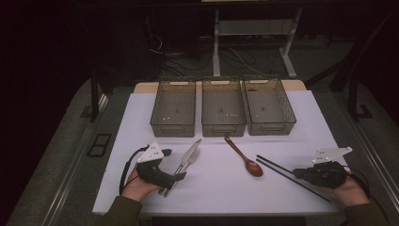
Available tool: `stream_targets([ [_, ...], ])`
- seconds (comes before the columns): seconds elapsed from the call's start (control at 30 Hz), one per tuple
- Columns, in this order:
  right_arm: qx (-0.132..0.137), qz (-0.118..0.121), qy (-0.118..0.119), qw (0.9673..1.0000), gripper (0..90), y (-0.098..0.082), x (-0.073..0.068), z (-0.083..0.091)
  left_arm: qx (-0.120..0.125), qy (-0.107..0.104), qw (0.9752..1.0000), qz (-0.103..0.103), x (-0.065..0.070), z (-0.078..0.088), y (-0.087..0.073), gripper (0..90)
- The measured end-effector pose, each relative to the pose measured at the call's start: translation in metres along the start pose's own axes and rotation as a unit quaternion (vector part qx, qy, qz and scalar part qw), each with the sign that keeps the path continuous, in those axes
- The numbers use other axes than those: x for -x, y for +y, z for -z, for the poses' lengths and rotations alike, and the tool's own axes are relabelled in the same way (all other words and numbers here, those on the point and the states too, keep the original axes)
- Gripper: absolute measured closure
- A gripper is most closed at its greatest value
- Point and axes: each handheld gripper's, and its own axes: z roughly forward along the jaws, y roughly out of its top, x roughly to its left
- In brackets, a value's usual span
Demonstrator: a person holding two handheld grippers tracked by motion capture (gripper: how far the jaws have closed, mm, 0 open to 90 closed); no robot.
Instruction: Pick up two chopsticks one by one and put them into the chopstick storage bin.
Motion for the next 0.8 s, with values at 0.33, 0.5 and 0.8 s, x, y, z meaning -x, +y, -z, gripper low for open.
stream_targets([
  [0.33,0.029,-0.009,0.008,0.9995,85.0,0.004,0.001,0.008,0.001,0.001,1.0,0.001,0.0,0.0,0.0,0.0],
  [0.5,0.042,-0.007,0.009,0.9991,85.0,0.011,0.002,0.011,0.0,0.002,1.0,0.0,0.0,0.0,0.0,0.0],
  [0.8,0.066,-0.016,0.003,0.9977,85.0,0.031,0.003,0.014,-0.004,-0.002,1.0,-0.005,-0.001,-0.001,-0.001,0.0],
])
